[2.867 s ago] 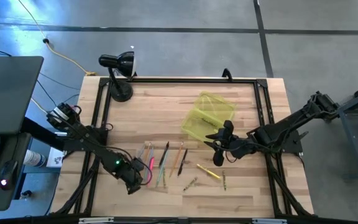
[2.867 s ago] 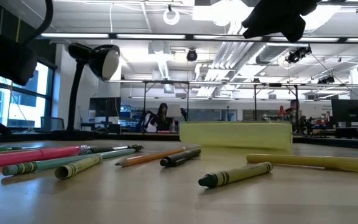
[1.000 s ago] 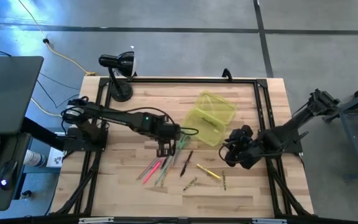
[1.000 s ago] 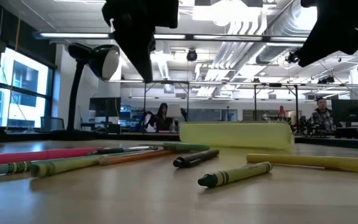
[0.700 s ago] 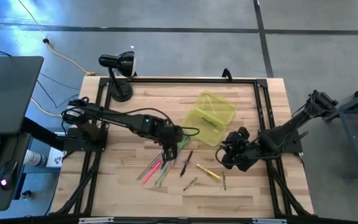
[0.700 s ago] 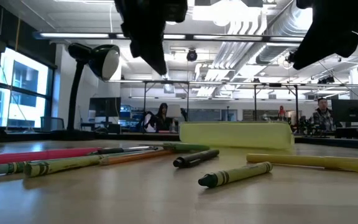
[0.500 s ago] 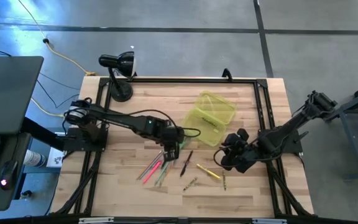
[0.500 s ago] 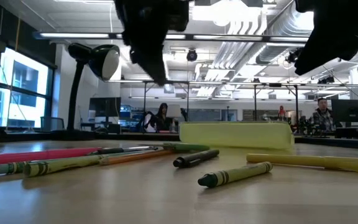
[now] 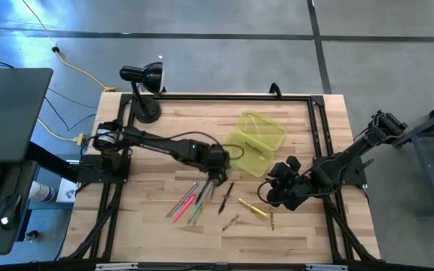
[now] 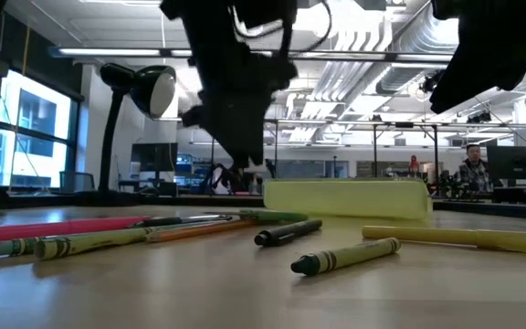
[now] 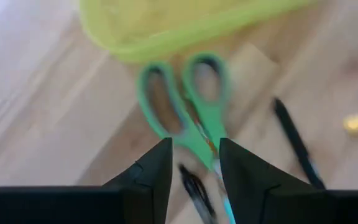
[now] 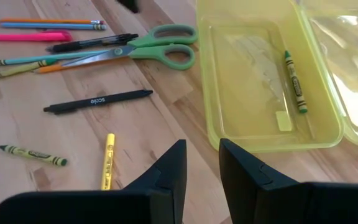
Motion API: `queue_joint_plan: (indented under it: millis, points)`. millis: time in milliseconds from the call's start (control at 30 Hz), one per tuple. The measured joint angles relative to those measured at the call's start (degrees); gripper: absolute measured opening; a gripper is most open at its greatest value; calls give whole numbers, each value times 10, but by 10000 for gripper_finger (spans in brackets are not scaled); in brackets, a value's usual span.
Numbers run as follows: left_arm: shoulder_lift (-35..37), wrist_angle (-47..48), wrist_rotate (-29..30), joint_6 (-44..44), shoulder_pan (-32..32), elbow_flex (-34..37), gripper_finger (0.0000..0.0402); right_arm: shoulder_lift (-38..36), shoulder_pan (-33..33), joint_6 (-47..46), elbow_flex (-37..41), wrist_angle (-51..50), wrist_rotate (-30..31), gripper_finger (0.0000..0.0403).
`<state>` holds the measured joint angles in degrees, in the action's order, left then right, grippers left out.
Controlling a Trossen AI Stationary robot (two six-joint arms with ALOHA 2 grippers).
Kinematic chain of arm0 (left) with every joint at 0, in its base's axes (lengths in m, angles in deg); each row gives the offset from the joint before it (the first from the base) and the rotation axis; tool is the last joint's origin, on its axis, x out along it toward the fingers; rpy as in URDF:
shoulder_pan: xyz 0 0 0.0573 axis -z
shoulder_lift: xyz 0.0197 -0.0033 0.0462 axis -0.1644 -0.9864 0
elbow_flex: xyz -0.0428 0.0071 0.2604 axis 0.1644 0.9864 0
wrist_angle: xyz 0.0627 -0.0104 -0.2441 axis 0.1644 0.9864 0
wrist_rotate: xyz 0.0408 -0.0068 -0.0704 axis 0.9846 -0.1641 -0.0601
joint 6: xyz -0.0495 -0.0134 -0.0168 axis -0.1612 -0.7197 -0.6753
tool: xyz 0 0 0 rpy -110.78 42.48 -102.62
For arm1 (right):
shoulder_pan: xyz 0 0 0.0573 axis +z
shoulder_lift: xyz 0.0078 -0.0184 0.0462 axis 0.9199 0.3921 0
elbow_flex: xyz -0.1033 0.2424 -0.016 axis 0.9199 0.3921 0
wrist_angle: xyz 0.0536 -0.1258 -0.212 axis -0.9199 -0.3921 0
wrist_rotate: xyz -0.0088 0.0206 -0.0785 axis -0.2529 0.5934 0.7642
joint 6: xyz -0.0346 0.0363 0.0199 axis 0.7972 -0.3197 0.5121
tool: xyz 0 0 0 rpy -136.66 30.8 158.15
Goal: Pick & place school supplies into a supply box
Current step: Put the green scissors into the yellow supply box
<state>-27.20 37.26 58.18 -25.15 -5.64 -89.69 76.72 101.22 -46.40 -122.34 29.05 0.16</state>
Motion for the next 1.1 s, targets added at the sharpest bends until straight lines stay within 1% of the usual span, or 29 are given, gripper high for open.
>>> queue_joint_plan:
  millis: [67,100,133,200,267,467,800,900,1000,1100]
  points:
    - [-4,8,-1,-11,-15,3,155,0,0,0,0,0,0,73]
    - [-11,-8,-1,-13,-22,1,152,0,0,0,0,0,0,73]
    - [-16,-19,-5,-13,-28,0,150,0,0,0,0,1,0,73]
    - [-29,-8,-21,-13,-38,1,146,0,0,0,0,1,0,73]
    - [-45,-26,-30,-11,-42,1,142,0,2,0,0,2,-2,73]
    - [-78,-23,-35,-11,-42,2,134,0,2,0,0,3,-4,73]
    - [-92,-25,-11,-10,-42,0,131,0,2,0,0,7,-4,73]
    - [-92,-26,-1,9,-41,1,129,0,2,0,0,7,-4,73]
    - [-93,-29,1,23,-42,1,111,0,2,-3,0,7,-3,73]
    - [-98,-32,3,24,-41,0,65,0,2,-3,0,7,-3,73]
